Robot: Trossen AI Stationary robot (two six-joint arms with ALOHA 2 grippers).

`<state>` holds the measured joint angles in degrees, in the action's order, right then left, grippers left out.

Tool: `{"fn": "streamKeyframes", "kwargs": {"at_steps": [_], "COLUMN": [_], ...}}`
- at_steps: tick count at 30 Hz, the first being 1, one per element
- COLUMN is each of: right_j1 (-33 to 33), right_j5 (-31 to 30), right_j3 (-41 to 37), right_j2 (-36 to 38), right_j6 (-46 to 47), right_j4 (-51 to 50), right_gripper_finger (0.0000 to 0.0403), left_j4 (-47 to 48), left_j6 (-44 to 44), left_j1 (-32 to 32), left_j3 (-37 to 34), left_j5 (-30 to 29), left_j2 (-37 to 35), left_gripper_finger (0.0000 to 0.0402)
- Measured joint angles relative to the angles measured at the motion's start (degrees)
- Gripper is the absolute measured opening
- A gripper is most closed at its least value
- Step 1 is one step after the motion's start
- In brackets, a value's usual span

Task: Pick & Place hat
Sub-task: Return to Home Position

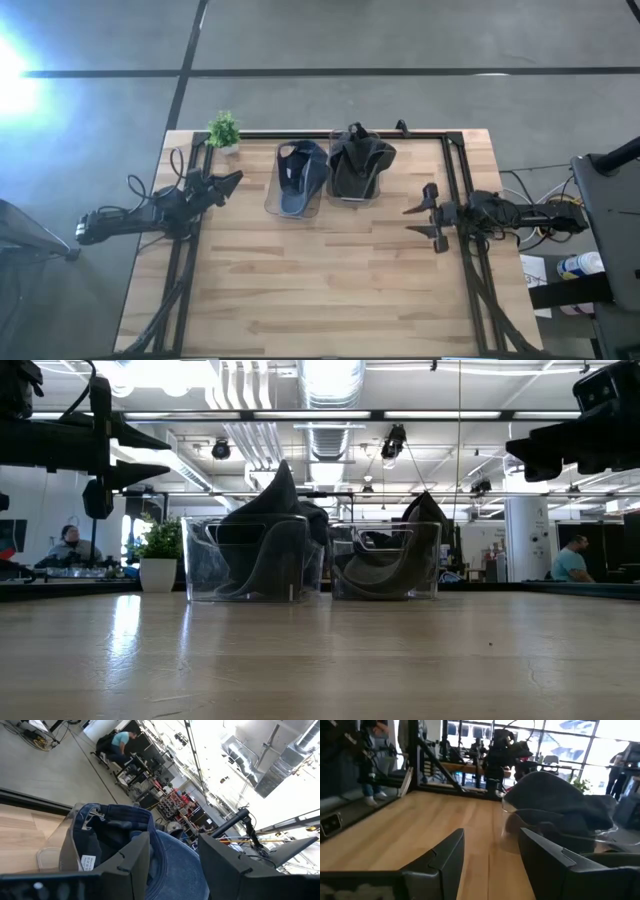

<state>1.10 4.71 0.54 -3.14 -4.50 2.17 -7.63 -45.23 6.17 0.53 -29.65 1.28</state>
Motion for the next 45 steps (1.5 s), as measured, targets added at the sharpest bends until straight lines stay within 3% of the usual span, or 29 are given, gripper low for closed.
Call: {"fn": "streamKeyframes", "kwargs": {"at_steps": [8, 45], "right_j1": [0.0, 0.0], "right_j5": [-0.2, -0.3], "right_j3": [0.0, 0.0], "right_j2": [0.0, 0.0], "right_j6": [3.7, 3.5], "right_j4": [0.1, 0.0], "right_gripper_finger": [0.0182, 0.0182], "left_j4": [0.0, 0.0], "left_j6": [0.0, 0.0], "left_j1": [0.0, 0.0], "left_j3": [0.0, 0.1], "left_j5": [0.0, 0.0], "left_j2": [0.1, 0.1], "left_gripper_finger": [0.0161, 0.0161]}}
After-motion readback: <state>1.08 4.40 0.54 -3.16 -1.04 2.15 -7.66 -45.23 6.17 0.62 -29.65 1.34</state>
